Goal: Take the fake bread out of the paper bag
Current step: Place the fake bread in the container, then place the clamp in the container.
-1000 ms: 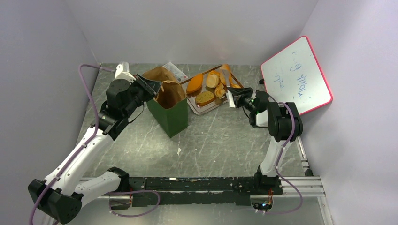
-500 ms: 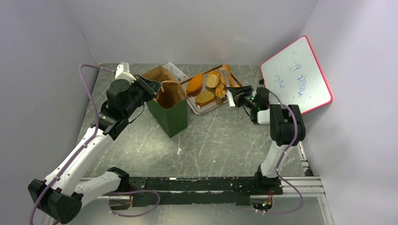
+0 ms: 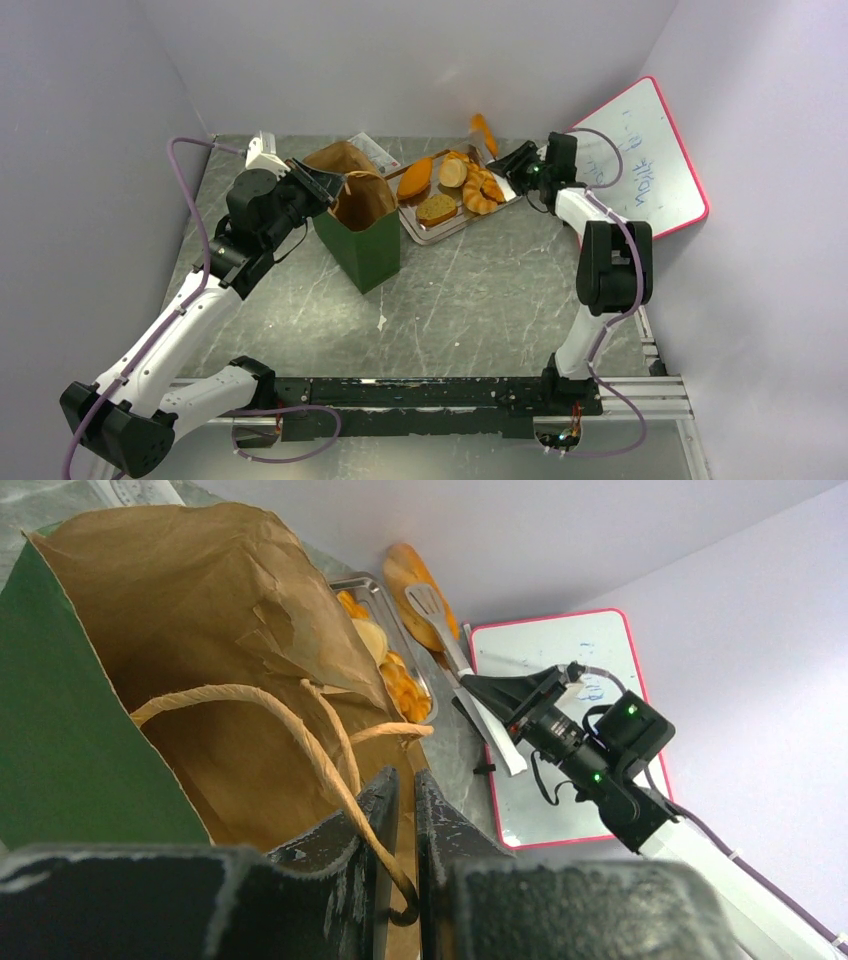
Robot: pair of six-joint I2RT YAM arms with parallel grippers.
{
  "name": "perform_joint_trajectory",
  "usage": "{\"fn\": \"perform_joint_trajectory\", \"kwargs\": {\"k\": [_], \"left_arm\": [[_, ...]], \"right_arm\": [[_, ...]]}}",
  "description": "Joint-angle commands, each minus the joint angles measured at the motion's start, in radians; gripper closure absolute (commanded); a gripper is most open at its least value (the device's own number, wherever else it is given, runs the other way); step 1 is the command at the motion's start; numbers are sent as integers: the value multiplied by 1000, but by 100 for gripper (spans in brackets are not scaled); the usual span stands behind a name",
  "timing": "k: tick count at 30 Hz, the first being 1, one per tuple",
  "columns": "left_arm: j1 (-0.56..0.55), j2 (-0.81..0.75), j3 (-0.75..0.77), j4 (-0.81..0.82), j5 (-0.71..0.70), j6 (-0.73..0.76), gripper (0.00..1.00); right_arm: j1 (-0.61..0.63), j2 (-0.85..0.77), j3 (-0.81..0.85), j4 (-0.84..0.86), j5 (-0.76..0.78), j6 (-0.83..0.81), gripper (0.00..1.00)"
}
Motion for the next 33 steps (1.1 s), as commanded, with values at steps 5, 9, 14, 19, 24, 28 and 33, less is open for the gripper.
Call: {"fn": "perform_joint_trajectory", "kwargs": {"k": [5, 9, 14, 19, 24, 28, 33], "left_arm": [[6, 0, -1, 42, 30, -6, 93], [5, 5, 4, 39, 30, -3, 93], [5, 7, 2, 42, 32, -5, 93], [5, 10, 5, 42, 37, -7, 93], [5, 8, 4, 41, 39, -10, 93], [5, 3, 0, 40, 37, -10, 93], [5, 6, 2, 37, 38, -10, 93]], "right_arm": [[87, 76, 134, -257, 171, -326, 67], [116, 75, 118, -280, 262, -360, 63], [118, 75, 97, -289, 287, -368, 58], [118, 59, 78, -285, 294, -361, 54], [118, 52, 75, -288, 291, -355, 52], [116, 33, 70, -288, 280, -346, 51], [117, 9, 66, -298, 286, -343, 50]]}}
